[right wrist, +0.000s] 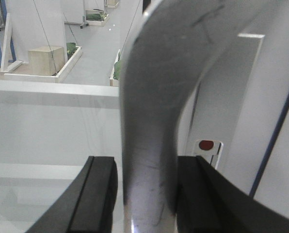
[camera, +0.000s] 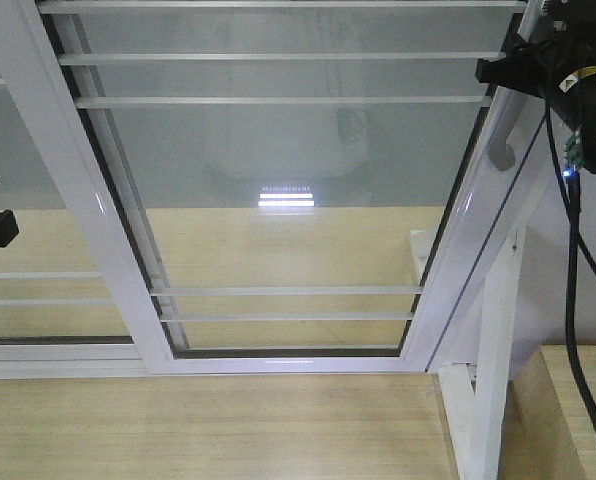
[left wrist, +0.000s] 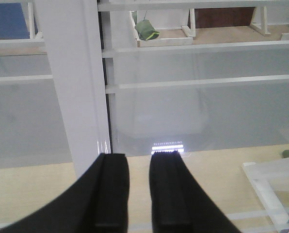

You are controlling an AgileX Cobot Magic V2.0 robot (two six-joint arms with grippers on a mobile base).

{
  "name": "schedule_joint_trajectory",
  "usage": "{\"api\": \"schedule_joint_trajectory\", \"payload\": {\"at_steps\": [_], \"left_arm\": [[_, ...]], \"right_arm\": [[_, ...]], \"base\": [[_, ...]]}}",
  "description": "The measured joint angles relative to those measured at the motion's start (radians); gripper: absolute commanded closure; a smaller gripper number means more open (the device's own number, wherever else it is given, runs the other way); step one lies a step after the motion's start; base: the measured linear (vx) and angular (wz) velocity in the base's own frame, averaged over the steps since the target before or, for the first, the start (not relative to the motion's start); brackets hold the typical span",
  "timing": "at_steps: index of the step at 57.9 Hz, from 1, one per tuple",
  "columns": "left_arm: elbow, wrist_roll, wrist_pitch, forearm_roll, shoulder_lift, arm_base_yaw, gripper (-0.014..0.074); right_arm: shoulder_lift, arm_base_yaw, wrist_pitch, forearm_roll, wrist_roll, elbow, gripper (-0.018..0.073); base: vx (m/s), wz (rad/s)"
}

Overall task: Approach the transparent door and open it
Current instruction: 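Pull the handle with the right gripper, sliding the door open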

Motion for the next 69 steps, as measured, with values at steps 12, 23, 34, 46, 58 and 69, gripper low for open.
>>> {"api": "schedule_joint_trajectory", "payload": {"at_steps": [12, 23, 34, 46, 58, 69], "left_arm": [[0.0, 0.0, 0.0, 0.0, 0.0, 0.0, 0.0307], [0.0, 0.0, 0.0, 0.0, 0.0, 0.0, 0.0307], [0.0, 0.0, 0.0, 0.0, 0.0, 0.0, 0.0307], [0.0, 0.0, 0.0, 0.0, 0.0, 0.0, 0.0307], [0.0, 0.0, 0.0, 0.0, 0.0, 0.0, 0.0307], [0.0, 0.0, 0.0, 0.0, 0.0, 0.0, 0.0307]], "right_arm": [[0.0, 0.043, -0.003, 0.017, 0.002, 0.0, 0.022], [0.001, 0.097, -0.007, 0.02, 0.002, 0.0, 0.022], [0.008, 0.155, -0.038, 0.002, 0.001, 0.0, 0.022], [0.008, 0.207, -0.1, -0.037, 0.003, 0.0, 0.022], [0.008, 0.275, -0.11, -0.047, 0.006, 0.0, 0.022], [0.008, 0.344, -0.111, -0.052, 0.0, 0.0, 0.022]], "base": [[0.0, 0.0], [0.0, 0.0], [0.0, 0.0], [0.0, 0.0], [0.0, 0.0], [0.0, 0.0]]}}
